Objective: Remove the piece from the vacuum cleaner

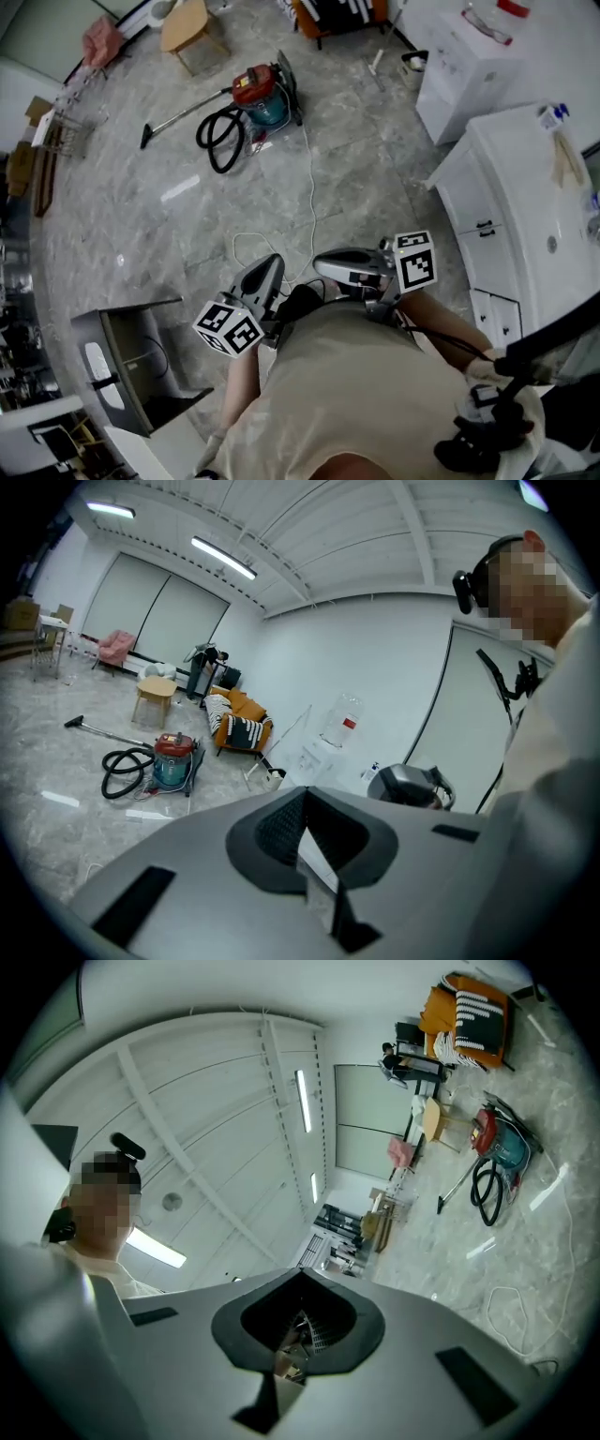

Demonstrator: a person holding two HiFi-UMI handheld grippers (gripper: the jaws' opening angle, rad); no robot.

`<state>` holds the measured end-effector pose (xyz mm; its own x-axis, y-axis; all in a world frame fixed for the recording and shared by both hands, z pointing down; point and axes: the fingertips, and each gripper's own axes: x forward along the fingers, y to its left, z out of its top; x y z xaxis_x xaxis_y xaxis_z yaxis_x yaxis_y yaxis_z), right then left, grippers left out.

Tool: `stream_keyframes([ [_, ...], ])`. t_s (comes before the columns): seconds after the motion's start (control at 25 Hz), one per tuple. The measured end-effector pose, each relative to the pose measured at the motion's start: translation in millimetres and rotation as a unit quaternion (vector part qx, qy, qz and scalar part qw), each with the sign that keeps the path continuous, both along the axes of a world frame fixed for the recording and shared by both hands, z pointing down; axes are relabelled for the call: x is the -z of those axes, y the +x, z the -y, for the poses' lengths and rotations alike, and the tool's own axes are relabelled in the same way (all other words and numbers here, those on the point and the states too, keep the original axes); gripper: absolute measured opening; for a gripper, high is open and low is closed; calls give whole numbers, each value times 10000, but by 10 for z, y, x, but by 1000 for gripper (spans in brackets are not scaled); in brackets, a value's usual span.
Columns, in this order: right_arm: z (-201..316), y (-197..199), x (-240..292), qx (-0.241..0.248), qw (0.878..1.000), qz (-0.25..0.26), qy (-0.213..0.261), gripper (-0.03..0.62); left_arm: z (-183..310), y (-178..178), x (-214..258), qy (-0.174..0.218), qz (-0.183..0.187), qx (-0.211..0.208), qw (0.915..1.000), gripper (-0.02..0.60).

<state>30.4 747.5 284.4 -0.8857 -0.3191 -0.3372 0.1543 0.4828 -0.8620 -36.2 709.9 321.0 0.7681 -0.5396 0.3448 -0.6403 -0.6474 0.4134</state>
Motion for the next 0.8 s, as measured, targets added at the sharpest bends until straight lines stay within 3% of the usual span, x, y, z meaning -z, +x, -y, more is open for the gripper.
stream_keyframes([
  [0.2,149,134,36,-202,9996,218,-14,3,159,-110,29,-14,152,123,9998,5],
  [0.44,206,39,38,-22,9999,115,69,3,281,-158,-23,-8,163,167,9997,5],
  [0.8,535,-159,6,-265,9995,-107,-113,3,630,-375,-68,85,57,30,9999,5],
])
